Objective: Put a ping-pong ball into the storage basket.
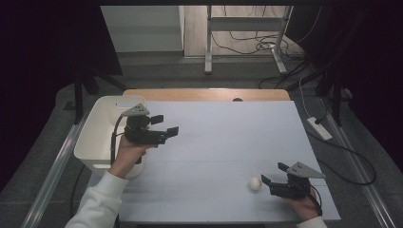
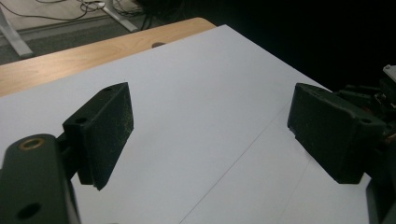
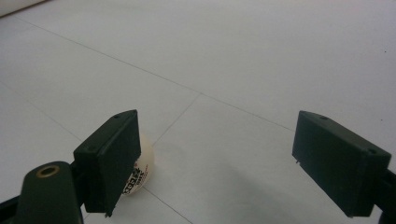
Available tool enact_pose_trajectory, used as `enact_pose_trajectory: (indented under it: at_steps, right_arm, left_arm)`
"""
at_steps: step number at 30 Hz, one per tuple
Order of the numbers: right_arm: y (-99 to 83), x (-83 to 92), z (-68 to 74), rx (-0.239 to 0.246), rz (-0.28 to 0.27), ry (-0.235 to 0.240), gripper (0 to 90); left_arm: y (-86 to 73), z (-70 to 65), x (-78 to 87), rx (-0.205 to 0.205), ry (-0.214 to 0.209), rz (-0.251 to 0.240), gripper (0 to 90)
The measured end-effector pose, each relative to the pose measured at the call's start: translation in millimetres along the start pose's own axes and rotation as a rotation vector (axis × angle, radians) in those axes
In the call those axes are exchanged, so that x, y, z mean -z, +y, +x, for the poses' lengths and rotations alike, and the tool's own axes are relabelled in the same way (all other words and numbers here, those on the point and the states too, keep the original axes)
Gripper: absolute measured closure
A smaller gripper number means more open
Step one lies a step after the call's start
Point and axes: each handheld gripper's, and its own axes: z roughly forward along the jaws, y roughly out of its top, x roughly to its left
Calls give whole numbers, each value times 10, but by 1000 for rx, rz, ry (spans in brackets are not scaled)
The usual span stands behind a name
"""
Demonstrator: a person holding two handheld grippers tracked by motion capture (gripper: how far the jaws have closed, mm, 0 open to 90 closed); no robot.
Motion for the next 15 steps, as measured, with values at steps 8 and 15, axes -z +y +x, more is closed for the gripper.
enact_pose_trajectory:
  at_steps: [8,15]
  right_arm:
    - [0,4,3,-2,-4,2,153]
    - [-1,1,-1,-1,-3,1,153]
  left_arm:
    - [4,-32,-63,-5,-12,13,151]
    - [4,-82,-134,-10,-28,25,151]
